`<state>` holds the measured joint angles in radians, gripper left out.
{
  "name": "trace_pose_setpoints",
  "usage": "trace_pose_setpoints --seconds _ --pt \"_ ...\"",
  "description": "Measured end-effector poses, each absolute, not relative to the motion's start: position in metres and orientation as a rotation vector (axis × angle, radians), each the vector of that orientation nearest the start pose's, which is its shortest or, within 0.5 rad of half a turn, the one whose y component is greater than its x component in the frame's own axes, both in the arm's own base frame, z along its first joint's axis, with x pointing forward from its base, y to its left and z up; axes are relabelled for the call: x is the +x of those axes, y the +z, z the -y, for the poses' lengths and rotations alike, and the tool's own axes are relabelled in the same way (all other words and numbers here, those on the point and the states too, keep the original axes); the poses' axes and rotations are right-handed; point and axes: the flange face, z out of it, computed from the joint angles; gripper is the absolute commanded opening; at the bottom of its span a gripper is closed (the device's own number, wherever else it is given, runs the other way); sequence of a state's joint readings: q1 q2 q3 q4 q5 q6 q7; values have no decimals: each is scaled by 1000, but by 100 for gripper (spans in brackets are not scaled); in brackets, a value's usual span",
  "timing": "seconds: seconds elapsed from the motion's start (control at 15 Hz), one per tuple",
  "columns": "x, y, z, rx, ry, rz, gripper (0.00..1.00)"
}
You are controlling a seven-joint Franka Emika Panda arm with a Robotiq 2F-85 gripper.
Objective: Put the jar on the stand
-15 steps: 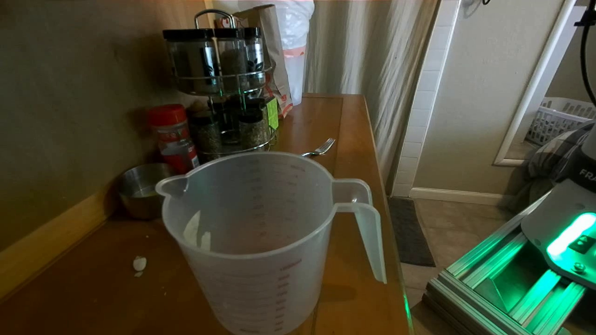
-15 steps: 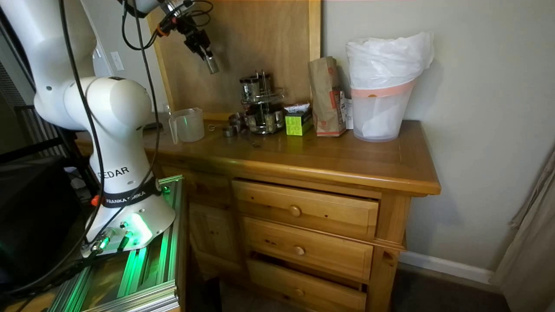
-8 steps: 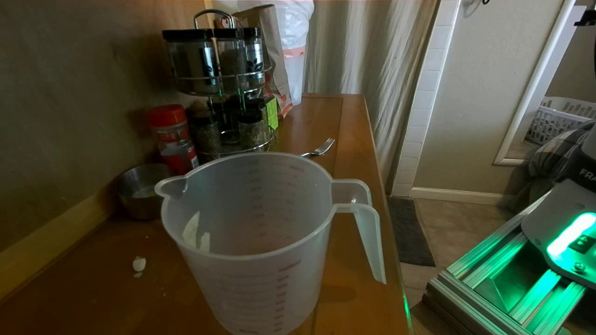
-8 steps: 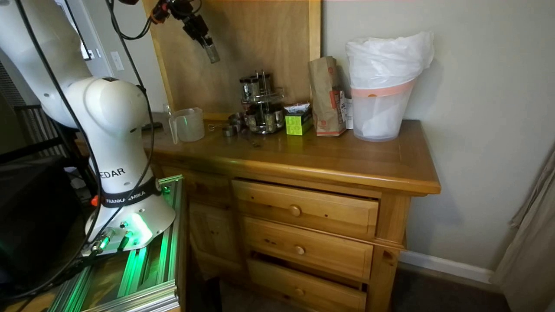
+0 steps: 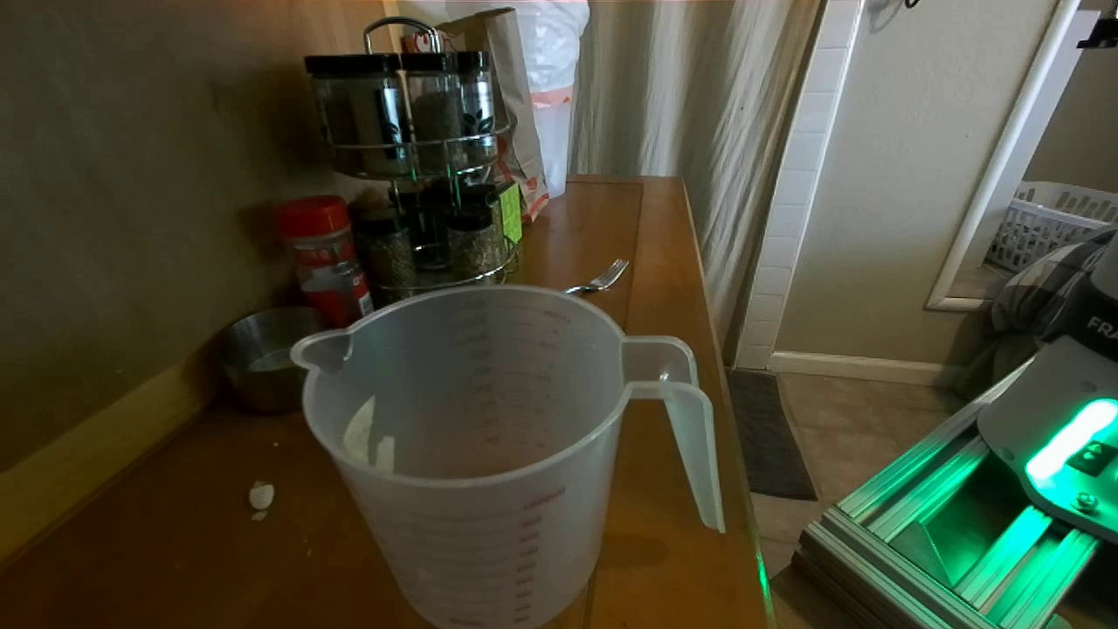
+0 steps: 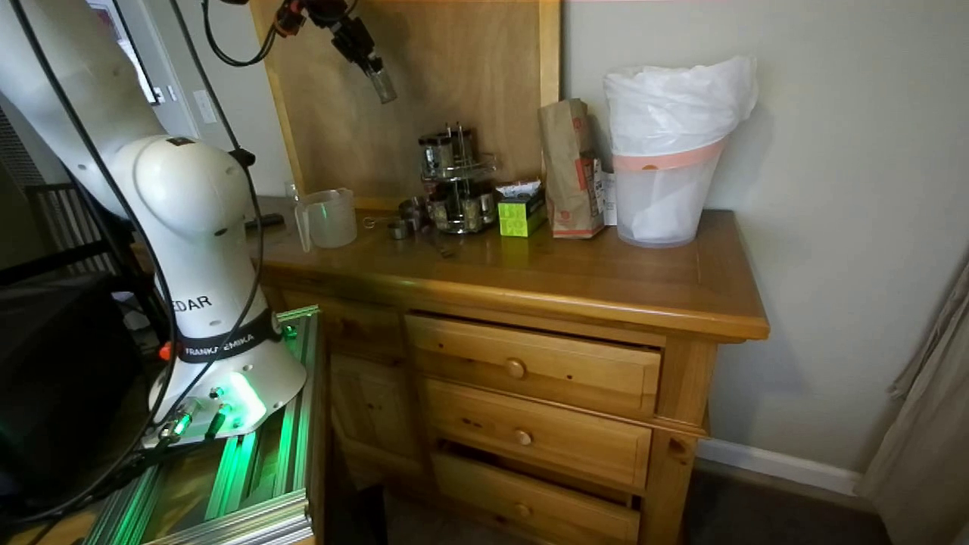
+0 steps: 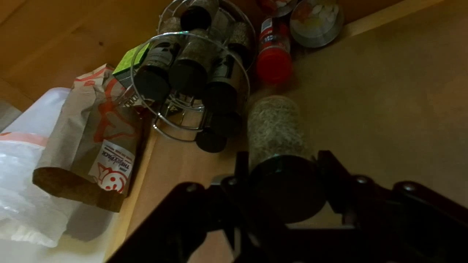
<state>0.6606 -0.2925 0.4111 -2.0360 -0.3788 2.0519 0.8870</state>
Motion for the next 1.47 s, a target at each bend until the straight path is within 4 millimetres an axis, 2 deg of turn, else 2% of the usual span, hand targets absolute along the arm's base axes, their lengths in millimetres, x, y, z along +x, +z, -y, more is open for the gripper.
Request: trace_pose_setpoints --seconds 0.27,0.33,0.53,0.87,0.93,1.27,1.47 --pt "251 633 -413 -2987 -968 295 24" --pt "252 643 -404 -2975 -998 252 49" --pt "251 659 -392 -2958 -1061 192 49" --pt "249 657 -392 -2962 -1063 192 49" --pt "249 657 -392 -2962 -1063 191 24" --pt "257 655 -389 -2980 -1075 179 24" --pt "274 651 -370 -3025 -987 152 24"
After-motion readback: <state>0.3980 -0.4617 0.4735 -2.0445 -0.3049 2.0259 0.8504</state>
